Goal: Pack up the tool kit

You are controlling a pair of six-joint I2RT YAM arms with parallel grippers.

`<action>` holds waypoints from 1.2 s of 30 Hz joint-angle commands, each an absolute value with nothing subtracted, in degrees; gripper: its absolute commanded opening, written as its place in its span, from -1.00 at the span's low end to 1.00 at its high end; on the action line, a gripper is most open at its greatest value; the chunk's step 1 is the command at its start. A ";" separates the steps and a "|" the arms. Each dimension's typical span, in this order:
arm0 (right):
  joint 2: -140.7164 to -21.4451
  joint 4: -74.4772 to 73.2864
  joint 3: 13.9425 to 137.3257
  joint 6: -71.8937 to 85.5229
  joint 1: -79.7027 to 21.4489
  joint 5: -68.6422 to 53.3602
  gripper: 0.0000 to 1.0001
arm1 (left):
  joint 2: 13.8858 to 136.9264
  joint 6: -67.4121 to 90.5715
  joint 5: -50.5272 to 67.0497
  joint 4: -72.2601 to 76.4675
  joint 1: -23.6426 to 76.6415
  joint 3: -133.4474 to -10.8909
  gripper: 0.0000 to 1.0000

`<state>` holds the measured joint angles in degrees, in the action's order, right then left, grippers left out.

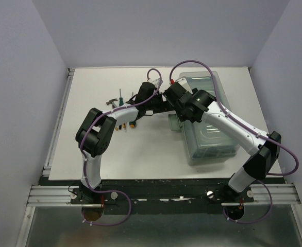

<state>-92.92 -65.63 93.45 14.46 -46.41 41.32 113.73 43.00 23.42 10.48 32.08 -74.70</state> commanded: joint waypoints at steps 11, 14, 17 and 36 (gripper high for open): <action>-86.66 -71.28 94.04 12.40 -42.28 51.85 0.48 | 115.31 40.34 19.07 6.33 32.43 -76.46 0.77; -85.96 -71.19 94.57 11.78 -41.40 52.73 0.49 | 115.75 40.34 19.07 5.98 32.52 -76.90 0.77; -85.43 -71.11 94.31 11.25 -40.26 53.52 0.49 | 115.93 40.34 19.07 5.71 32.52 -77.43 0.76; -80.25 -61.45 86.93 7.47 -39.02 35.80 0.68 | 114.35 43.94 25.40 15.72 33.84 -77.35 0.82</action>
